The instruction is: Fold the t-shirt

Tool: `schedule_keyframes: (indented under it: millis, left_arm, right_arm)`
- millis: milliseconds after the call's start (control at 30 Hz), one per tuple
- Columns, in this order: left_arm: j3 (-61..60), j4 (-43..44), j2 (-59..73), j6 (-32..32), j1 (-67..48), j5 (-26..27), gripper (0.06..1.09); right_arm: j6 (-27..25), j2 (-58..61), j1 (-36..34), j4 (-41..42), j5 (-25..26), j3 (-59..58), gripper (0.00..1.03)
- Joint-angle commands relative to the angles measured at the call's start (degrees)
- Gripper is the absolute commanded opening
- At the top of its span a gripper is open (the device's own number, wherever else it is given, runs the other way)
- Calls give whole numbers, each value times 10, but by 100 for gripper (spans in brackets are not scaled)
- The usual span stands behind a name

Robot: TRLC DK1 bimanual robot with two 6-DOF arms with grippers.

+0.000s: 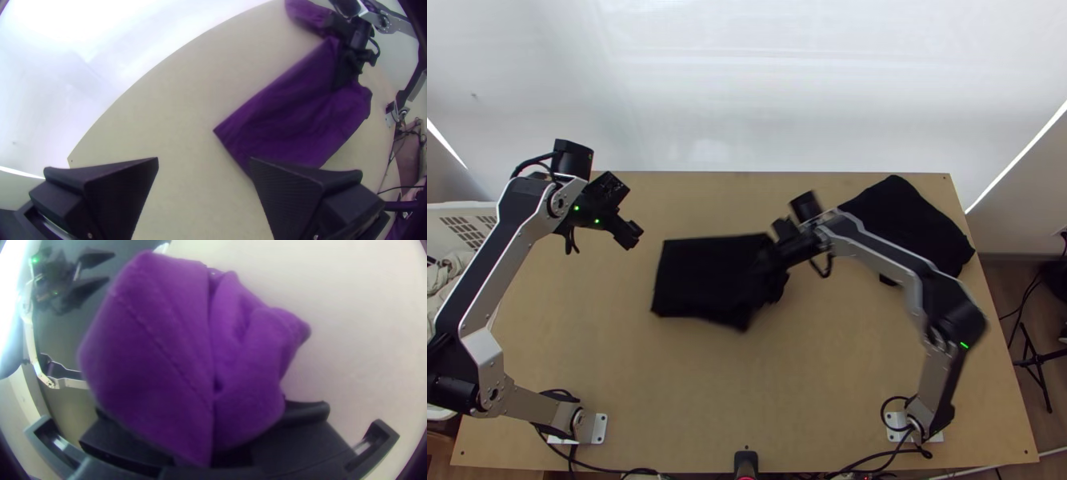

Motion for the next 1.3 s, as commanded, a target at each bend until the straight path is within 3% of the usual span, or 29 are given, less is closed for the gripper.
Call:
schedule_keyframes:
  millis: [0, 167, 567, 967, 1267]
  left_arm:
    - [-1, -2, -3, 3, 9, 0, 104]
    - [0, 1, 3, 3, 7, 0, 104]
    - [8, -1, 4, 5, 4, 0, 104]
    - [2, 0, 5, 4, -7, 0, 104]
    - [3, -2, -5, 7, 1, 0, 104]
  right_arm:
    - [5, -154, -58, 4, -29, -13, 3]
    - [24, -231, -131, 4, -58, -13, 3]
    - [30, -233, -370, 12, -130, -3, 3]
    - [7, -157, -454, 26, -134, 104, 3]
    - [-19, -137, -530, 25, -134, 40, 3]
